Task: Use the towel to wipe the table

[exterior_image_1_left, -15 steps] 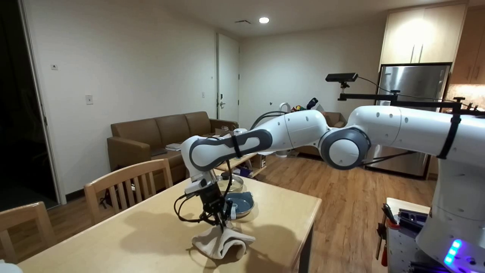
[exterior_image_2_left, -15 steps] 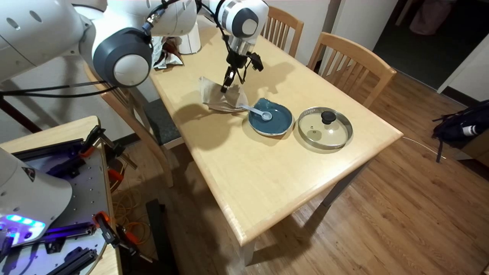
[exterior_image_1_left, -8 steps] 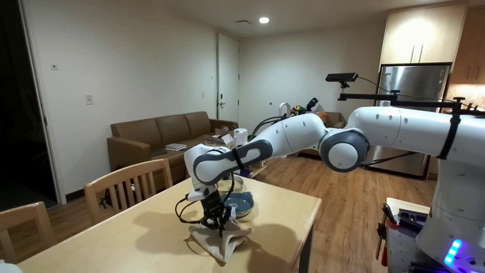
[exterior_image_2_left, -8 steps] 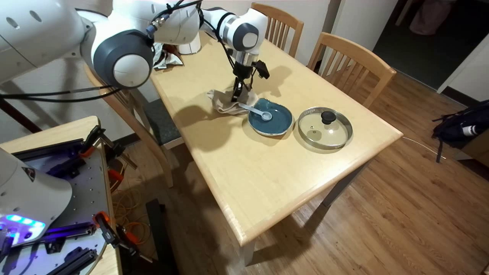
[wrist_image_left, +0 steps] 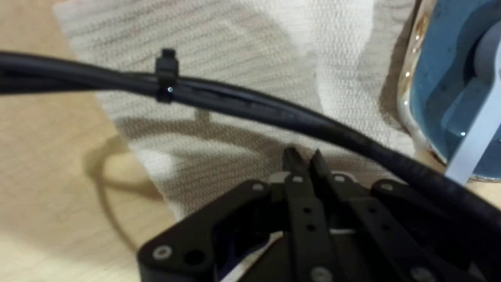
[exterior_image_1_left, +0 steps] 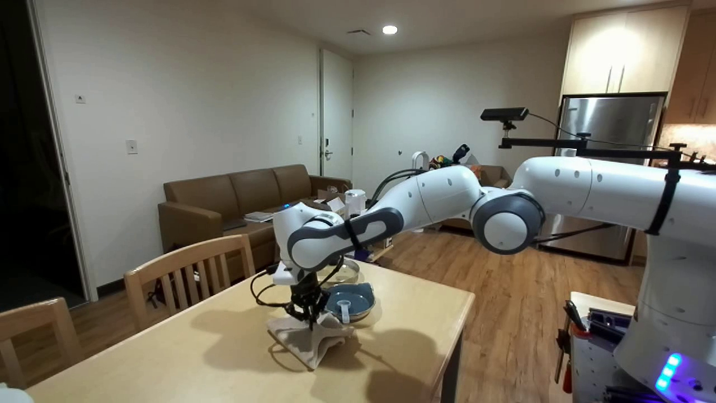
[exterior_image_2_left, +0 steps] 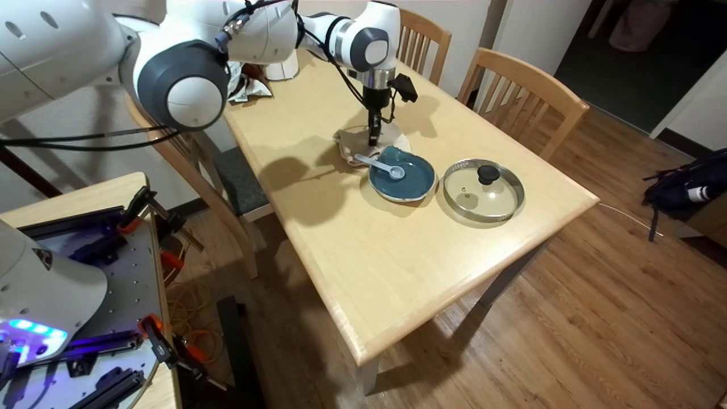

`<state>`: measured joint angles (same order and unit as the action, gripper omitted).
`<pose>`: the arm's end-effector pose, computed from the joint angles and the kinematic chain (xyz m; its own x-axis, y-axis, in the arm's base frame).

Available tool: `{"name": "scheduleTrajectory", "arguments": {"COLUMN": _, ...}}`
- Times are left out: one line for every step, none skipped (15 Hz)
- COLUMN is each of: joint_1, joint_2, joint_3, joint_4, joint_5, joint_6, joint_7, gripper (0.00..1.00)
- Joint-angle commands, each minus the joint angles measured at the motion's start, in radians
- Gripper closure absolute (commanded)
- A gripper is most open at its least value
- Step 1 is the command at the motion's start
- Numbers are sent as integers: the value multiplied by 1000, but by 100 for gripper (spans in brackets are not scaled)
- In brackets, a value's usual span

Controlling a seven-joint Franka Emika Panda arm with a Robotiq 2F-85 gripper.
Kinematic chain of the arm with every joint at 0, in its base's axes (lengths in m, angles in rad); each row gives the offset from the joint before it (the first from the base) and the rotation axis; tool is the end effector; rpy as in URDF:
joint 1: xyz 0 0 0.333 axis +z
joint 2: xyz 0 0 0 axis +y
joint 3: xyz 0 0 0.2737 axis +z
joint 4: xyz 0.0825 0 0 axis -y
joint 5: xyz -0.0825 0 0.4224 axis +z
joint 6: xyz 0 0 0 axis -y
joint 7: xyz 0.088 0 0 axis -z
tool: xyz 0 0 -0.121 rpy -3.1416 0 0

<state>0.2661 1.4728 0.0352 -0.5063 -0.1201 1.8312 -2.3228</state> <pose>0.7430 0.2037 0.0535 -0.8714 0.4884 0.0461 0.4762 0.8648 -0.1593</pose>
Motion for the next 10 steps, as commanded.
{"name": "scheduleTrajectory", "arguments": {"joint_1": -8, "joint_2": 0, "joint_3": -10, "joint_4": 19, "joint_5": -31, "joint_6": 85, "joint_7": -31, "gripper": 98}}
{"name": "scheduleTrajectory", "arguments": {"joint_1": -8, "joint_2": 0, "joint_3": -15, "joint_4": 20, "joint_5": -34, "joint_6": 111, "joint_7": -28, "gripper": 98}}
{"name": "scheduleTrajectory", "arguments": {"joint_1": -10, "joint_2": -1, "joint_3": -18, "joint_4": 21, "joint_5": -35, "joint_6": 132, "joint_7": -26, "gripper": 98}}
{"name": "scheduleTrajectory", "arguments": {"joint_1": -10, "joint_2": -1, "joint_3": -24, "joint_4": 21, "joint_5": -40, "joint_6": 152, "joint_7": -25, "gripper": 98}}
{"name": "scheduleTrajectory", "arguments": {"joint_1": -12, "joint_2": -1, "joint_3": -25, "joint_4": 20, "joint_5": -38, "joint_6": 173, "joint_7": -20, "gripper": 98}}
{"name": "scheduleTrajectory", "arguments": {"joint_1": -15, "joint_2": -2, "joint_3": -21, "joint_4": 18, "joint_5": -32, "joint_6": 193, "joint_7": -20, "gripper": 98}}
{"name": "scheduleTrajectory", "arguments": {"joint_1": -16, "joint_2": -2, "joint_3": -20, "joint_4": 16, "joint_5": -30, "joint_6": 213, "joint_7": -19, "gripper": 98}}
{"name": "scheduleTrajectory", "arguments": {"joint_1": -9, "joint_2": -2, "joint_3": -18, "joint_4": 15, "joint_5": -26, "joint_6": 170, "joint_7": 2, "gripper": 98}}
{"name": "scheduleTrajectory", "arguments": {"joint_1": -9, "joint_2": -2, "joint_3": -18, "joint_4": 15, "joint_5": -25, "joint_6": 172, "joint_7": 2, "gripper": 93}}
{"name": "scheduleTrajectory", "arguments": {"joint_1": -9, "joint_2": -1, "joint_3": -18, "joint_4": 15, "joint_5": -25, "joint_6": 171, "joint_7": 2, "gripper": 93}}
